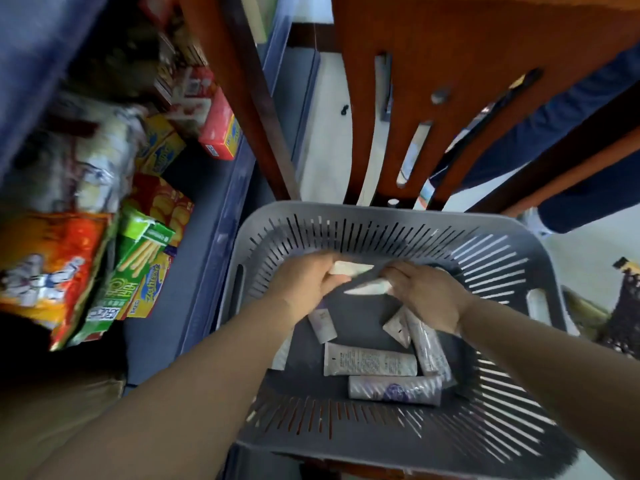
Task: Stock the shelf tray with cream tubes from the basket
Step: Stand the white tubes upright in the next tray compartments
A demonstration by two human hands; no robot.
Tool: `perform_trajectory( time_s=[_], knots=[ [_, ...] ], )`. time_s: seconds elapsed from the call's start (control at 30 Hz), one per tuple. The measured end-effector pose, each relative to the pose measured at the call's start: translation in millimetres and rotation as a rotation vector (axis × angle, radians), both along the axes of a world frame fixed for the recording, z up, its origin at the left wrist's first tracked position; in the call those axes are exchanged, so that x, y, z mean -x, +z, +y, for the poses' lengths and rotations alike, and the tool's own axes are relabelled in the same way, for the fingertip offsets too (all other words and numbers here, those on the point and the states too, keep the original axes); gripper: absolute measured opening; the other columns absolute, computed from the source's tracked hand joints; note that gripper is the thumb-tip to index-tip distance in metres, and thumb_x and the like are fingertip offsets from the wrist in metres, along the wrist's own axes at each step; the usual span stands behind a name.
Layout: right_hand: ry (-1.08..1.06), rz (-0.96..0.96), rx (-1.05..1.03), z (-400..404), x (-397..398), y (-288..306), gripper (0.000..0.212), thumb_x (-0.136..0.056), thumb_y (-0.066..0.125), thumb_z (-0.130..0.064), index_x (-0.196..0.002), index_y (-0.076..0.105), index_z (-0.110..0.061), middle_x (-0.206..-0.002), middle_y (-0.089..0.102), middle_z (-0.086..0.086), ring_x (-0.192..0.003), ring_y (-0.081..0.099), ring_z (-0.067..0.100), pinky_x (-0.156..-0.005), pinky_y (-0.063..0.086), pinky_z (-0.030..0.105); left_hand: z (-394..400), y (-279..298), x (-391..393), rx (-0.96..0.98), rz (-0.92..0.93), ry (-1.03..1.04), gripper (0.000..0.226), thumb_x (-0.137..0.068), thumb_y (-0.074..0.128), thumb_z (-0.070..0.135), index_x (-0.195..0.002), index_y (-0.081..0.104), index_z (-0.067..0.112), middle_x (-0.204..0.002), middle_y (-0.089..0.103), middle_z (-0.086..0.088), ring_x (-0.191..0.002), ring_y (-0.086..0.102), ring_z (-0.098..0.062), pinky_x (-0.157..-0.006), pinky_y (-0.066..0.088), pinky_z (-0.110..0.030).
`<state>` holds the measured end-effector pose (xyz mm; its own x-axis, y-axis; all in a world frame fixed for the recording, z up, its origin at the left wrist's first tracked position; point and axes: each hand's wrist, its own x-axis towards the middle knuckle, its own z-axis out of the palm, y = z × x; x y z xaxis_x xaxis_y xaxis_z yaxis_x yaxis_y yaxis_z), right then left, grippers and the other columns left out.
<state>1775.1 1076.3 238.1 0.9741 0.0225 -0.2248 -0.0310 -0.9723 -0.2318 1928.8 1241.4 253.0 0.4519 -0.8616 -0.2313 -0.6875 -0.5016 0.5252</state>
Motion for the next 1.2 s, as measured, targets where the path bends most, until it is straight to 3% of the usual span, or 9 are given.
perform_trajectory(
  time_s=[0.13,0.23,0.4,0.53,0.63,0.73,0.83,0.93,1.2],
  knots=[
    [-0.169,0.063,-0.112,7.2,-2.3,70.1,0.037,-0.101,0.035,-0.024,-0.135,0.04,-0.011,-0.136,0.044,0.006,-0.121,0.049,0.023,-0.095,0.039,0.031,2.9,61.2,12.9,0.084,0.302,0.294,0.033,-0.088,0.063,0.022,-0.116,0.062,0.006,-0.11,0.067,-0.011,-0.101,0.062,-0.025,-0.09,0.049,-0.038],
    [-0.279,0.062,-0.268,19.0,2.5,122.9,0.034,-0.101,0.037,-0.025,-0.131,0.041,-0.013,-0.132,0.048,0.004,-0.117,0.05,0.02,-0.093,0.036,0.027,12.1,115.6,22.0,0.16,0.472,0.408,0.028,-0.086,0.066,0.018,-0.111,0.065,0.005,-0.102,0.067,-0.004,-0.094,0.062,-0.016,-0.081,0.048,-0.022],
    [-0.476,0.0,-0.756,44.8,13.4,202.3,0.025,-0.098,0.044,-0.023,-0.118,0.049,-0.009,-0.119,0.06,0.006,-0.108,0.057,0.023,-0.097,0.046,0.04,36.1,214.6,32.2,0.351,0.568,0.569,0.018,-0.087,0.063,0.005,-0.105,0.063,0.006,-0.097,0.067,-0.012,-0.092,0.061,-0.022,-0.089,0.05,-0.042],
    [-0.523,-0.117,-0.94,57.5,8.2,285.3,0.022,-0.098,0.046,-0.019,-0.12,0.048,-0.022,-0.124,0.055,-0.004,-0.114,0.052,0.016,-0.101,0.043,0.034,60.4,297.1,43.0,0.437,0.554,0.594,0.012,-0.089,0.059,0.003,-0.091,0.062,0.014,-0.076,0.07,0.003,-0.073,0.065,-0.012,-0.073,0.058,-0.035],
    [-0.42,-0.198,-1.052,65.8,6.0,353.4,0.024,-0.098,0.047,-0.018,-0.121,0.05,-0.026,-0.119,0.059,-0.006,-0.105,0.058,0.009,-0.086,0.051,0.022,86.2,363.5,54.6,0.482,0.49,0.588,0.009,-0.09,0.057,0.005,-0.096,0.063,0.008,-0.063,0.068,0.007,-0.057,0.061,-0.004,-0.055,0.052,-0.019],
    [-0.327,-0.259,-1.149,80.8,6.0,420.6,0.024,-0.097,0.047,-0.014,-0.118,0.051,-0.026,-0.114,0.061,-0.009,-0.097,0.059,0.003,-0.07,0.049,0.01,112.8,426.8,67.0,0.529,0.399,0.594,0.01,-0.089,0.06,0.012,-0.095,0.062,0.003,-0.067,0.063,-0.004,-0.06,0.055,-0.014,-0.054,0.05,-0.023],
    [-0.268,-0.299,-1.294,102.9,5.2,479.2,0.023,-0.096,0.047,-0.007,-0.11,0.051,-0.024,-0.103,0.062,-0.008,-0.09,0.06,0.006,-0.076,0.05,0.028,136.4,484.8,80.5,0.611,0.334,0.631,0.004,-0.089,0.06,0.009,-0.089,0.064,0.007,-0.063,0.069,0.007,-0.057,0.062,-0.004,-0.056,0.054,-0.019],
    [-0.18,-0.319,-1.351,125.9,4.1,529.0,0.022,-0.095,0.047,-0.006,-0.112,0.052,-0.019,-0.097,0.062,-0.009,-0.086,0.06,0.008,-0.074,0.05,0.031,158.9,541.5,94.6,0.677,0.234,0.641,0.005,-0.088,0.062,0.011,-0.089,0.066,0.012,-0.07,0.072,0.005,-0.066,0.067,-0.009,-0.061,0.057,-0.021],
    [0.114,-0.398,-1.337,192.9,-3.0,647.6,0.021,-0.094,0.051,-0.008,-0.098,0.056,-0.028,-0.092,0.066,-0.012,-0.078,0.064,0.001,-0.051,0.05,0.017,231.0,661.7,120.9,0.783,-0.035,0.675,0.012,-0.087,0.063,0.014,-0.098,0.064,0.012,-0.091,0.073,-0.005,-0.077,0.069,-0.016,-0.062,0.056,-0.022]
  ],
)
